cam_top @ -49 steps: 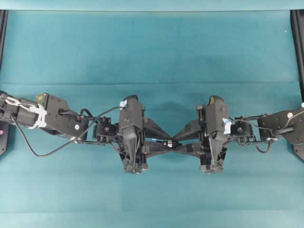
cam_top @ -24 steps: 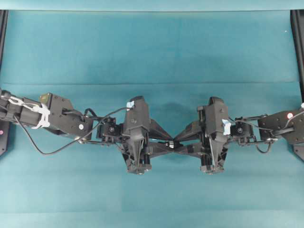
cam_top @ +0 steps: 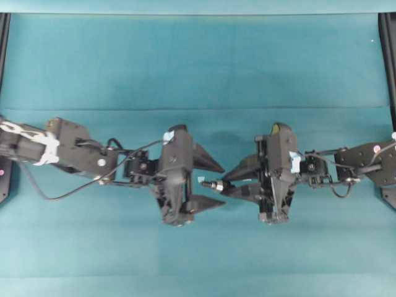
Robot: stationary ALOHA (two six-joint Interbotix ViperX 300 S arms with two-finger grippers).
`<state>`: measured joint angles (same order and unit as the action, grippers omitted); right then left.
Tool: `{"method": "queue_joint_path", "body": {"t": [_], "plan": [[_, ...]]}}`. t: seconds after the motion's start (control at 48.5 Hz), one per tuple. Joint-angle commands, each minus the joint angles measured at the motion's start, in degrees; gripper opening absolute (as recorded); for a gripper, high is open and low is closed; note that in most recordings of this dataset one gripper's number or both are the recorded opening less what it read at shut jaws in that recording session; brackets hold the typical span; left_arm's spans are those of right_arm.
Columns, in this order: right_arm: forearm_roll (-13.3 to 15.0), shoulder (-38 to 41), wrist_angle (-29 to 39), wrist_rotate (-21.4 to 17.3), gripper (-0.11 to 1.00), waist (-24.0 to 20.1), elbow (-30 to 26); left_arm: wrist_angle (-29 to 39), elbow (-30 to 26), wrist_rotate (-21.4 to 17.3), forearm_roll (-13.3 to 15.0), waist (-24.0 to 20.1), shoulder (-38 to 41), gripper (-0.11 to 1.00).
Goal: Insert the washer onto the shaft with both hands.
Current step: 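Open left gripper to release the washer and pull it back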
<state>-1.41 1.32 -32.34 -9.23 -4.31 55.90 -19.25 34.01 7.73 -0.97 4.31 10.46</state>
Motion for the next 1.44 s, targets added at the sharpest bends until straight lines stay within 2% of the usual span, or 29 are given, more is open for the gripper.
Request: {"method": "queue_joint_path", "body": {"t": [0.0,0.474,0.7,1.421], "plan": [[-0.1,-1.0,-0.6,0.0,0.0,-0.2,-0.9,1.1,0.2,-1.0,-0.1,-0.3,-2.3,0.88],[-0.1,-1.1,-0.4,-0.2,0.0,-0.2,-0.7,3.6,3.4,-1.5,-0.2,-0.4,-7.2,0.88],[-0.1,-1.1,-0.4,-0.3,0.0,-0.2,-0.7,6.9,5.4,-1.6,-0.1,-0.4,-10.8,0.88],[-0.1,-1.2,-0.3,-0.4,0.0,-0.2,-0.5,16.0,15.7,-1.6,-0.2,-0.4,-26.4,0.87]]}}
